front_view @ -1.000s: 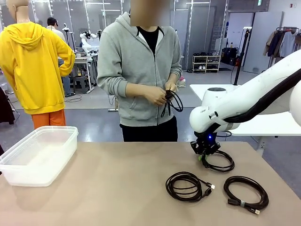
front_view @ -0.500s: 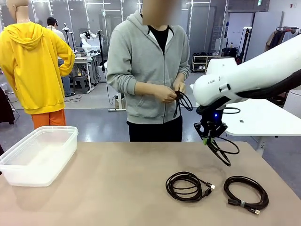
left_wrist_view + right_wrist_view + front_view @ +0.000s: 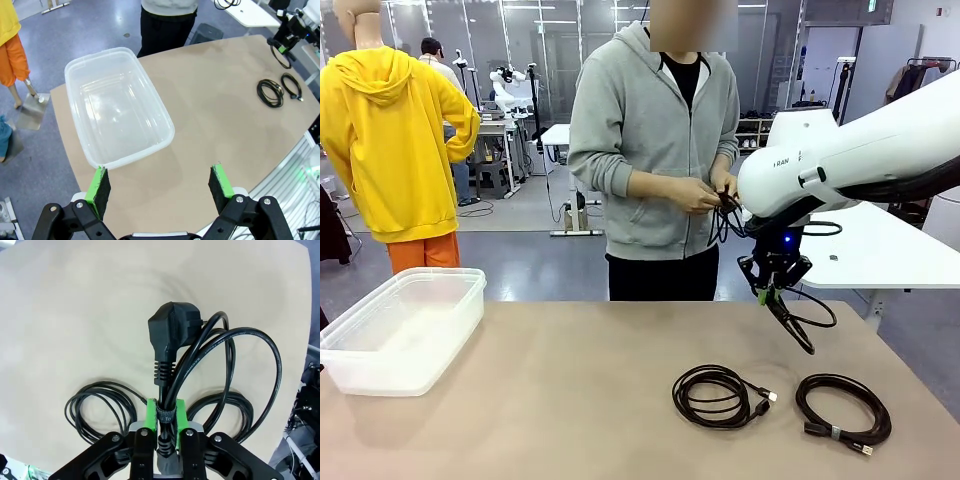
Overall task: Organize and store the cables.
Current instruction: Place the Power Cable into the Organizing box.
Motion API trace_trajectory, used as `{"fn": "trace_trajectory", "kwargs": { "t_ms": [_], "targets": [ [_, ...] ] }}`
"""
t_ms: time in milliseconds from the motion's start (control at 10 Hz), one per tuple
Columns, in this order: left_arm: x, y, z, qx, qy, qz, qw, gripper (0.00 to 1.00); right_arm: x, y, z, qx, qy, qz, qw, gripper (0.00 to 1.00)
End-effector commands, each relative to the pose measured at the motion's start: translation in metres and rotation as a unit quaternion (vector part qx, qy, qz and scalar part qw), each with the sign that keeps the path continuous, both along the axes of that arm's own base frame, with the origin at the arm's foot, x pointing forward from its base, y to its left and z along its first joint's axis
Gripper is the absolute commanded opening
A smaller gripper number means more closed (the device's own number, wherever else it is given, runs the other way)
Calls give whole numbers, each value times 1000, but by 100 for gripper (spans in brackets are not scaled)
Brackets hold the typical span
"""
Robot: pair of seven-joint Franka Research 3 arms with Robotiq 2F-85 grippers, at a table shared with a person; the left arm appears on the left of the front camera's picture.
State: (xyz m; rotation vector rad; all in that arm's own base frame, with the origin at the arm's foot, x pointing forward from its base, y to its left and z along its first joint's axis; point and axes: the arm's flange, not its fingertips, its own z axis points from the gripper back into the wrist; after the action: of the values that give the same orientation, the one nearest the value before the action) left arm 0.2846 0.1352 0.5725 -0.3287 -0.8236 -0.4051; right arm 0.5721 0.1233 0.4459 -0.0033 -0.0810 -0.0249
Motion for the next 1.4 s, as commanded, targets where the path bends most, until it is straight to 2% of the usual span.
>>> {"fn": "trace_trajectory", "kwargs": {
  "t_ms": [0,200,300,400,700,800,1000,1300],
  "targets": [
    [0,0,0,0,-1,-2,1000,100,7,1,1,0,-3,0,1000,1],
    [0,0,0,0,-1,-2,1000,100,7,1,1,0,-3,0,1000,1],
    [0,0,0,0,-1,-2,1000,100,3,1,-4,0,2,0,1000,18],
    [0,0,0,0,-1,-2,1000,100,-4,33,9,4,-14,1,1000,18],
    [0,0,0,0,-1,-2,1000,100,-26,138,39,-52,-41,12,998,18],
    [0,0,0,0,-1,-2,1000,100,-29,171,41,-80,-51,11,995,18],
    [0,0,0,0,-1,-2,1000,100,-28,243,22,-89,-40,55,994,18],
    [0,0,0,0,-1,-2,1000,100,-21,342,-34,-113,-27,93,989,18]
  ]
}}
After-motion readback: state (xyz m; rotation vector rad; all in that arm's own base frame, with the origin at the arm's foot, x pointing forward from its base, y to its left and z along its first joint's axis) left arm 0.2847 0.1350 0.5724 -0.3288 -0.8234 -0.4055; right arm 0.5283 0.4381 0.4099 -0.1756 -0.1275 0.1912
